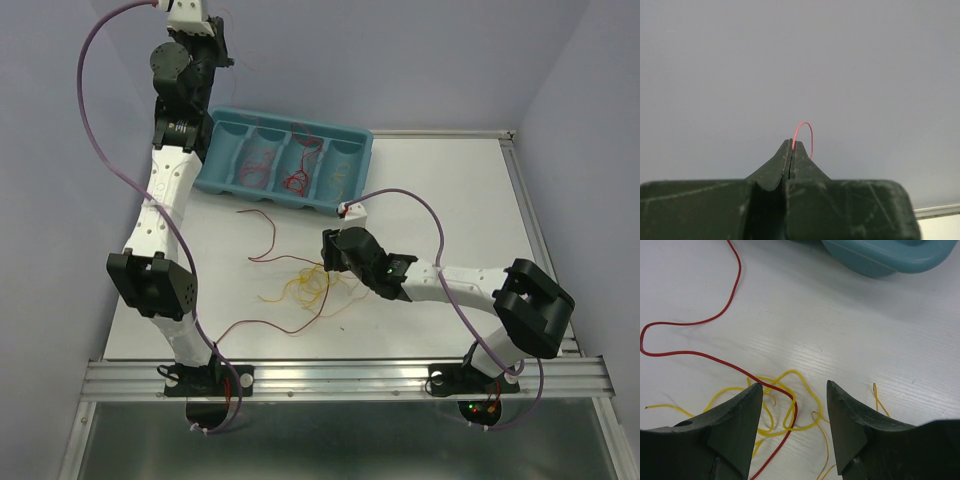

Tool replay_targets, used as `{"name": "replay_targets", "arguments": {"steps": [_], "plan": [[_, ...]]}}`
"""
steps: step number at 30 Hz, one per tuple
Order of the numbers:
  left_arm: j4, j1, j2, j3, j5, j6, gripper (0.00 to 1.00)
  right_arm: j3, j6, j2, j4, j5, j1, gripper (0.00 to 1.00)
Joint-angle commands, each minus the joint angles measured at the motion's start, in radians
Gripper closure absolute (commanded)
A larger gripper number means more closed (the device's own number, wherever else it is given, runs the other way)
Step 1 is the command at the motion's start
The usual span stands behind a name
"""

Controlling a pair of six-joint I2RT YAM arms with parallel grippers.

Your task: Untangle the cables

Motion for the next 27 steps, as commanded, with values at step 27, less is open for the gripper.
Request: {"name": "replay_targets", "arguments": {"steps": [27], "plan": [[0.181, 0.029, 0.048, -0.347, 0.070, -0.065, 1.00, -0.032, 0.010, -0.046, 0.052, 0.023, 0.000, 0.41]]}}
